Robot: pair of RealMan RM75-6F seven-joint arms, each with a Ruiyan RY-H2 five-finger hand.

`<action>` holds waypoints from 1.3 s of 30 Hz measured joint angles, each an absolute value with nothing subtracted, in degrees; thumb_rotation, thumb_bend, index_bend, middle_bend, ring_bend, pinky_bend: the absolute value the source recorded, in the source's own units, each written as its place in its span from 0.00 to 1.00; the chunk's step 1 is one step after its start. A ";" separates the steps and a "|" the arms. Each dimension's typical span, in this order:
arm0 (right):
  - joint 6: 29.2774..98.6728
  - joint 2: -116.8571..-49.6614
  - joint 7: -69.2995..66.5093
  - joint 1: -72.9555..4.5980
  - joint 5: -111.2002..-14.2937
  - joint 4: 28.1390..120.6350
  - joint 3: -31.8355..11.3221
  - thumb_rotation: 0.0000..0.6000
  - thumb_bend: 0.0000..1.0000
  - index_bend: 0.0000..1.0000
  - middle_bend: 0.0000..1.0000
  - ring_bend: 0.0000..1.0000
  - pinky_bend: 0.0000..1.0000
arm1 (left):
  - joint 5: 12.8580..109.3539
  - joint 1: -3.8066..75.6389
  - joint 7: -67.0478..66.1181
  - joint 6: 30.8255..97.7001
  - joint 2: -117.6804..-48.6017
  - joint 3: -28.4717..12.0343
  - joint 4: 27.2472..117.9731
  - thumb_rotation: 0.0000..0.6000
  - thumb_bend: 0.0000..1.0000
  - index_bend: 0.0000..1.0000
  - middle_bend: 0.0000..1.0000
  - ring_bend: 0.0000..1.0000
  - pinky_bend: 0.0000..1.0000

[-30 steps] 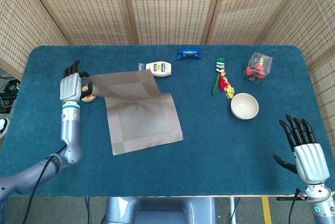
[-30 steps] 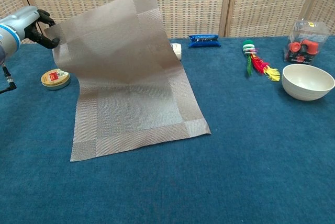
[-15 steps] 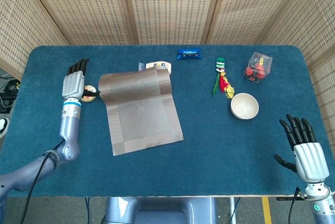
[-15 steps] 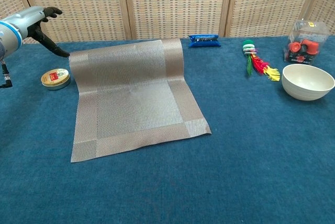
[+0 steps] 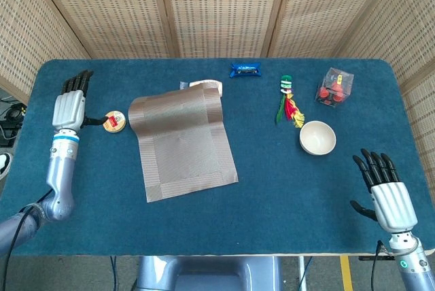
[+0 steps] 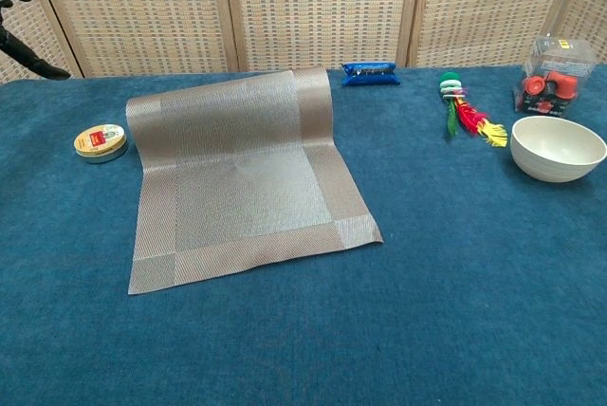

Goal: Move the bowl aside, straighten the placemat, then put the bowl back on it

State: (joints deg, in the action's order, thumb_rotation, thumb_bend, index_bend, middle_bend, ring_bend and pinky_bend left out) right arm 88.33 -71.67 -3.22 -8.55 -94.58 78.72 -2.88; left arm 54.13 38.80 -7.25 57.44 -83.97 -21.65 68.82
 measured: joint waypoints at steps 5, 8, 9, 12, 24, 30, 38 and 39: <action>83.52 -71.63 0.62 -12.15 -96.67 78.71 -2.46 1.00 0.00 0.10 0.00 0.00 0.00 | 56.51 34.99 -9.36 60.74 -78.68 -18.74 77.05 1.00 0.00 0.00 0.00 0.00 0.00; 79.13 -71.43 1.38 -15.00 -97.48 79.63 -2.31 1.00 0.00 0.11 0.00 0.00 0.00 | 57.71 32.15 -10.46 63.90 -75.74 -17.10 82.71 1.00 0.00 0.00 0.00 0.00 0.00; 77.67 -71.43 1.63 -16.05 -97.66 79.82 -2.35 1.00 0.00 0.11 0.00 0.00 0.00 | 58.19 31.17 -10.67 65.06 -74.89 -16.55 84.37 1.00 0.00 0.00 0.00 0.00 0.00; 73.15 -72.01 2.64 -19.94 -98.06 79.92 -2.79 1.00 0.00 0.13 0.00 0.00 0.00 | 60.27 27.59 -11.23 69.30 -72.14 -14.40 89.20 1.00 0.00 0.00 0.00 0.00 0.00; 62.85 -80.36 -0.34 -30.52 -98.41 74.28 -4.16 1.00 0.00 0.24 0.00 0.00 0.00 | 65.50 15.33 -14.61 82.54 -64.66 -6.64 103.08 1.00 0.00 0.00 0.00 0.00 0.00; 57.32 -85.52 -1.02 -35.50 -97.54 71.66 -4.88 1.00 0.00 0.26 0.00 0.00 0.00 | 66.53 13.12 -18.32 85.74 -63.74 -5.26 105.71 1.00 0.00 0.00 0.00 0.00 0.00; 51.13 -92.48 1.55 -40.58 -93.11 68.48 -7.00 1.00 0.00 0.27 0.00 0.00 0.00 | 67.87 11.96 -16.75 86.36 -63.29 -5.62 106.31 1.00 0.00 0.00 0.00 0.00 0.00; 50.76 -93.20 1.89 -40.88 -92.69 68.10 -7.21 1.00 0.00 0.28 0.00 0.00 0.00 | 67.87 11.92 -16.49 86.24 -63.23 -5.70 106.29 1.00 0.00 0.00 0.00 0.00 0.00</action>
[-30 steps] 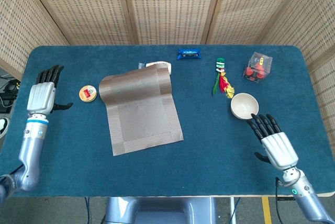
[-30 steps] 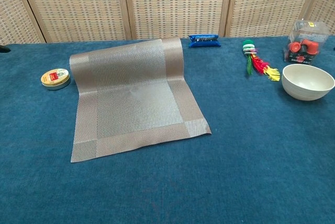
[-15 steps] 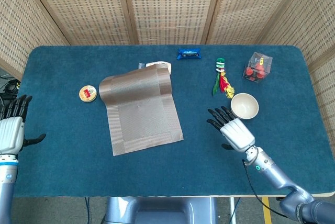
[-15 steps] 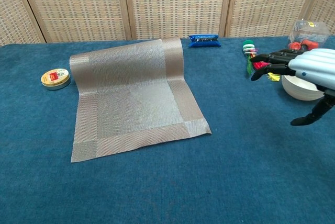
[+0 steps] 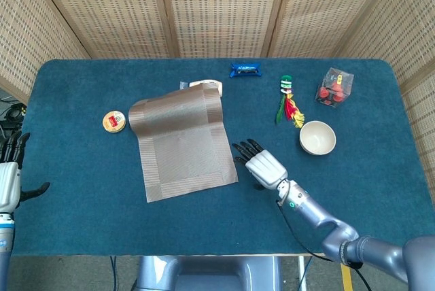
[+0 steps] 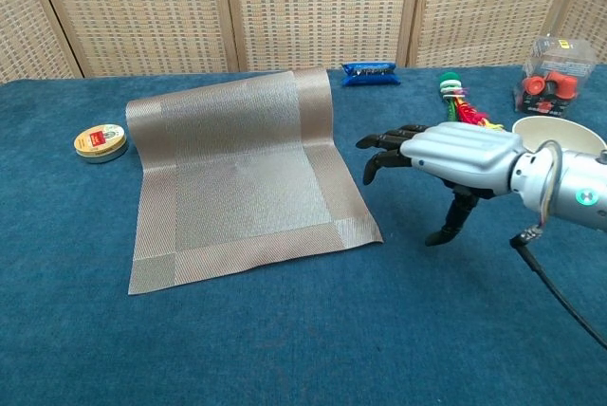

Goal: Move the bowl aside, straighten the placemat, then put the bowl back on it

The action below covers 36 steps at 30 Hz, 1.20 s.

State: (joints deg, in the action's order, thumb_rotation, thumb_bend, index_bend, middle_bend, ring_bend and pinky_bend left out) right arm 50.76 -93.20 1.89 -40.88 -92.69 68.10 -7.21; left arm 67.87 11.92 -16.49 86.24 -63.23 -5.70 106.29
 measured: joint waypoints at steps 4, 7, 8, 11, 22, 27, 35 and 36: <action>49.33 -96.49 3.56 -42.37 -90.38 65.98 -8.18 1.00 0.00 0.28 0.00 0.00 0.00 | 67.80 11.83 -15.32 85.25 -62.90 -5.95 106.16 1.00 0.00 0.00 0.00 0.00 0.00; 48.46 -97.96 4.37 -43.27 -88.61 65.26 -8.86 1.00 0.00 0.28 0.00 0.00 0.00 | 67.74 11.89 -14.73 84.32 -62.66 -6.12 105.95 1.00 0.00 0.00 0.00 0.00 0.00; 48.22 -98.30 4.59 -43.51 -88.16 65.15 -9.01 1.00 0.00 0.28 0.00 0.00 0.00 | 67.74 11.91 -14.47 84.11 -62.56 -6.21 105.91 1.00 0.00 0.00 0.00 0.00 0.00; 47.60 -99.20 5.48 -44.09 -87.16 64.82 -9.14 1.00 0.00 0.28 0.00 0.00 0.00 | 67.77 11.87 -13.93 83.81 -62.33 -6.43 105.94 1.00 0.00 0.00 0.00 0.00 0.00; 47.05 -102.41 7.96 -45.68 -85.03 61.94 -8.98 1.00 0.02 0.28 0.00 0.00 0.00 | 68.02 11.50 -12.33 82.80 -61.46 -6.81 106.23 1.00 0.00 0.00 0.00 0.00 0.00; 47.21 -103.32 8.18 -46.19 -84.53 60.53 -9.32 1.00 0.26 0.29 0.00 0.00 0.00 | 68.31 11.45 -11.87 82.45 -61.28 -6.84 106.23 1.00 0.00 0.00 0.00 0.00 0.00; 49.26 -104.62 6.32 -46.88 -84.68 59.44 -9.46 1.00 0.54 0.32 0.00 0.00 0.00 | 68.68 11.36 -11.30 81.81 -61.11 -6.95 106.15 1.00 0.00 0.00 0.00 0.00 0.00; 49.51 -104.60 6.08 -46.92 -84.87 59.55 -9.35 1.00 0.56 0.32 0.00 0.00 0.00 | 68.73 11.38 -11.27 81.70 -61.10 -6.93 106.16 1.00 0.00 0.00 0.00 0.00 0.00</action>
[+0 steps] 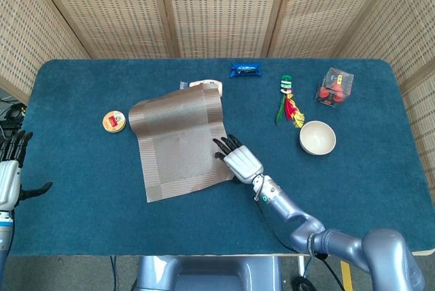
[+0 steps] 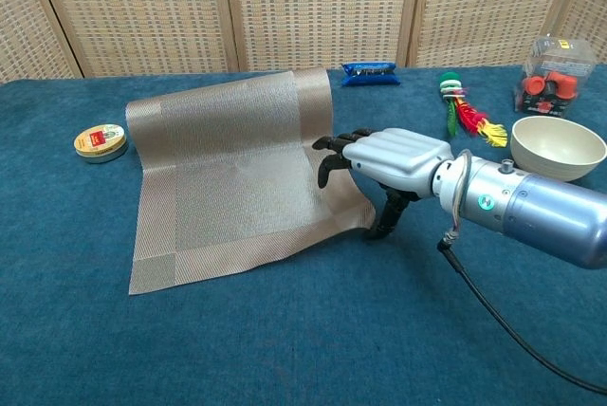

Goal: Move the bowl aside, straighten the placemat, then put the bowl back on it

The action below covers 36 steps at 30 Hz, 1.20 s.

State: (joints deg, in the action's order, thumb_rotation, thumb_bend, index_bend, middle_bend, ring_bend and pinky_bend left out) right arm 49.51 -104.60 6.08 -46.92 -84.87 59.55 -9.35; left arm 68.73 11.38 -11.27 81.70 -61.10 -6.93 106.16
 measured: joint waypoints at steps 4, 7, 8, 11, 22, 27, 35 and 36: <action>50.18 -104.40 5.22 -47.02 -85.25 60.21 -8.89 1.00 0.64 0.36 0.00 0.00 0.00 | 69.01 11.34 -11.21 81.44 -61.03 -6.88 106.27 1.00 0.00 0.00 0.00 0.00 0.00; 50.71 -104.21 4.74 -47.04 -85.55 60.65 -8.54 1.00 0.66 0.43 0.00 0.00 0.00 | 69.26 11.24 -10.98 81.49 -60.98 -6.87 106.33 1.00 0.00 0.00 0.00 0.00 0.00; 50.87 -104.13 4.64 -47.03 -85.68 60.77 -8.42 1.00 0.66 0.46 0.00 0.00 0.00 | 69.38 11.18 -10.87 81.51 -60.95 -6.87 106.35 1.00 0.00 0.00 0.00 0.00 0.00; 51.56 -103.77 4.31 -46.97 -86.26 61.13 -7.92 1.00 0.66 0.61 0.00 0.00 0.00 | 69.59 11.15 -10.72 81.38 -60.91 -6.86 106.36 1.00 0.00 0.00 0.00 0.00 0.00; 56.41 -100.79 0.29 -46.20 -93.19 62.88 -2.55 1.00 0.64 0.70 0.00 0.00 0.00 | 70.23 11.03 -10.64 81.09 -60.92 -6.81 106.46 1.00 0.00 0.00 0.00 0.00 0.00; 61.04 -94.88 -2.18 -44.89 -99.29 67.05 2.74 1.00 0.64 0.70 0.00 0.00 0.00 | 71.07 10.95 -11.15 81.13 -61.14 -6.46 106.66 1.00 0.00 0.00 0.00 0.00 0.00; 71.43 -82.06 -2.09 -40.98 -110.55 72.56 13.22 1.00 0.63 0.70 0.01 0.00 0.00 | 72.86 10.57 -13.20 81.85 -61.93 -5.46 107.44 1.00 0.00 0.00 0.00 0.00 0.00; 72.88 -80.46 -1.80 -40.27 -111.82 72.85 14.49 1.00 0.63 0.70 0.02 0.00 0.00 | 73.02 10.53 -13.40 81.92 -62.02 -5.36 107.51 1.00 0.00 0.00 0.00 0.00 0.00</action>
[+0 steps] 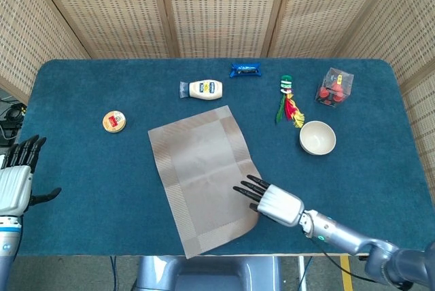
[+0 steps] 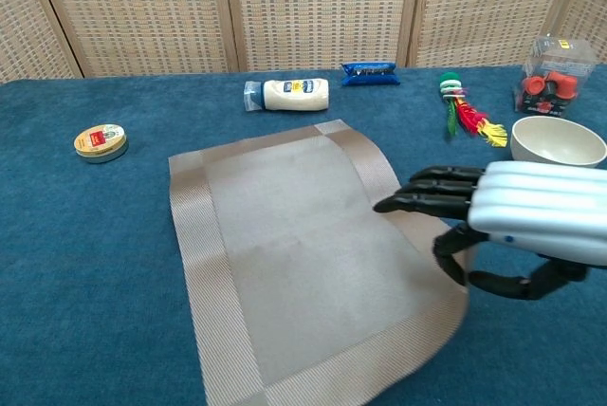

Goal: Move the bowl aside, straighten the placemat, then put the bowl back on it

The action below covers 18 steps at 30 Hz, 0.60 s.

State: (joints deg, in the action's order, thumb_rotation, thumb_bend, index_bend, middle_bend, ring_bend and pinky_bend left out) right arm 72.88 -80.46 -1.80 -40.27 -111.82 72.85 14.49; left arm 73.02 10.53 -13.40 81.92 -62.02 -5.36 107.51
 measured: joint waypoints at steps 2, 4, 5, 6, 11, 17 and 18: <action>74.72 -78.35 -1.15 -39.26 -113.34 72.94 16.07 1.00 0.62 0.70 0.02 0.00 0.00 | 73.34 10.48 -13.90 82.07 -62.25 -5.19 107.64 1.00 0.00 0.00 0.00 0.00 0.00; 76.50 -76.29 -0.17 -38.32 -114.91 72.55 17.47 1.00 0.61 0.70 0.03 0.00 0.00 | 73.53 10.44 -14.38 82.21 -62.47 -5.08 107.73 1.00 0.00 0.00 0.00 0.00 0.00; 77.75 -74.90 0.67 -37.71 -116.04 71.95 18.30 1.00 0.61 0.70 0.03 0.00 0.00 | 73.60 10.42 -14.74 82.30 -62.65 -5.04 107.76 1.00 0.00 0.00 0.00 0.00 0.00; 78.65 -73.92 1.30 -37.30 -116.79 71.30 18.82 1.00 0.60 0.70 0.03 0.00 0.00 | 73.62 10.41 -15.04 82.36 -62.80 -5.02 107.78 1.00 0.00 0.00 0.00 0.00 0.00; 80.52 -71.01 4.22 -35.88 -118.48 66.24 19.81 1.00 0.56 0.69 0.05 0.00 0.00 | 73.72 10.43 -16.32 82.45 -63.47 -4.93 107.83 1.00 0.00 0.00 0.00 0.00 0.00; 81.80 -70.69 10.64 -36.42 -120.30 58.84 17.71 1.00 0.54 0.69 0.05 0.00 0.00 | 73.20 10.62 -16.98 82.11 -63.90 -5.16 107.65 1.00 0.00 0.00 0.00 0.00 0.00; 81.84 -70.83 11.82 -36.80 -120.71 57.68 17.21 1.00 0.54 0.69 0.05 0.00 0.00 | 73.11 10.65 -17.03 82.02 -63.93 -5.19 107.60 1.00 0.00 0.00 0.00 0.00 0.00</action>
State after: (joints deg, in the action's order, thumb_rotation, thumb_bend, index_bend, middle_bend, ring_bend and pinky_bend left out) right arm 81.84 -70.83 11.82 -36.80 -120.71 57.68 17.21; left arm 73.11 10.65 -17.03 82.02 -63.93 -5.19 107.60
